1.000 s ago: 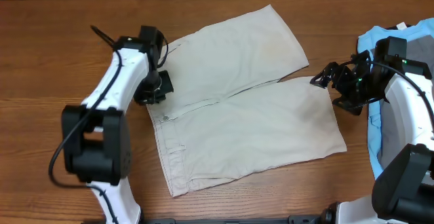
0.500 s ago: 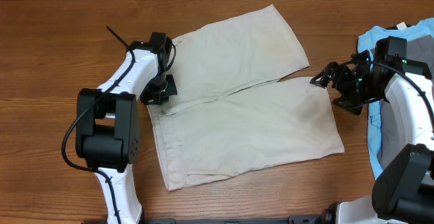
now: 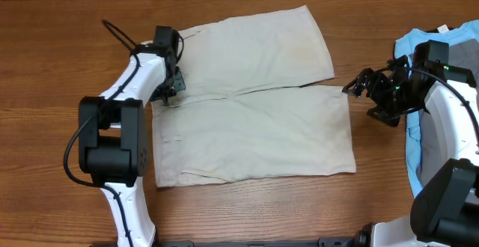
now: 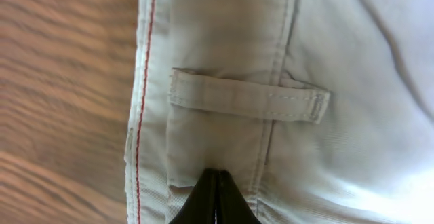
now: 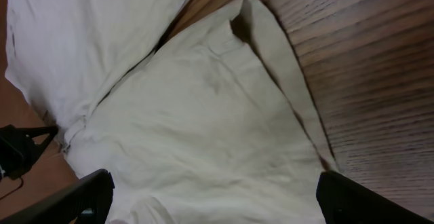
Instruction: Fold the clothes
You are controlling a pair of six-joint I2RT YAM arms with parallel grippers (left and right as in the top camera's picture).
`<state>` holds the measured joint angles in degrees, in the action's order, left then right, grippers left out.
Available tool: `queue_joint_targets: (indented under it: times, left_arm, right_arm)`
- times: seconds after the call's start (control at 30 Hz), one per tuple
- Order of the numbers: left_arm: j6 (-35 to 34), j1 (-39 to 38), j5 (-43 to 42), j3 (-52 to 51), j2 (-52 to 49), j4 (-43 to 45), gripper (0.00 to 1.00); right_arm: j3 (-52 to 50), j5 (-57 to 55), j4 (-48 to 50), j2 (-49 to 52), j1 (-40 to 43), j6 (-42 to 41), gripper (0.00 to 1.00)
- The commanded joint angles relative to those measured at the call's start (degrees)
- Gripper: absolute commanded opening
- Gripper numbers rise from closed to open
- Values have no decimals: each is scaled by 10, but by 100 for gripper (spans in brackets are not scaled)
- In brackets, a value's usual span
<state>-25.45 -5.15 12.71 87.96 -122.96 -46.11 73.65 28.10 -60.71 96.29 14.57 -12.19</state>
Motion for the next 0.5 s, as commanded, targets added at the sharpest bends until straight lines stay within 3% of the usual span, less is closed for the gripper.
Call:
queue_joint_targets:
  times: [0.0,0.2,0.47]
  left_arm:
    - [42,22,28,22,-44,-6,7]
    - [50,21,14,188,-31,-147,4]
    - [25,21,-112,401,44,-352,4]
  right_arm:
    - [9,2,3,-1,-2,0,100]
    - [9,2,2,-1,-2,0,100]
    - [9,2,3,-1,-2,0,100]
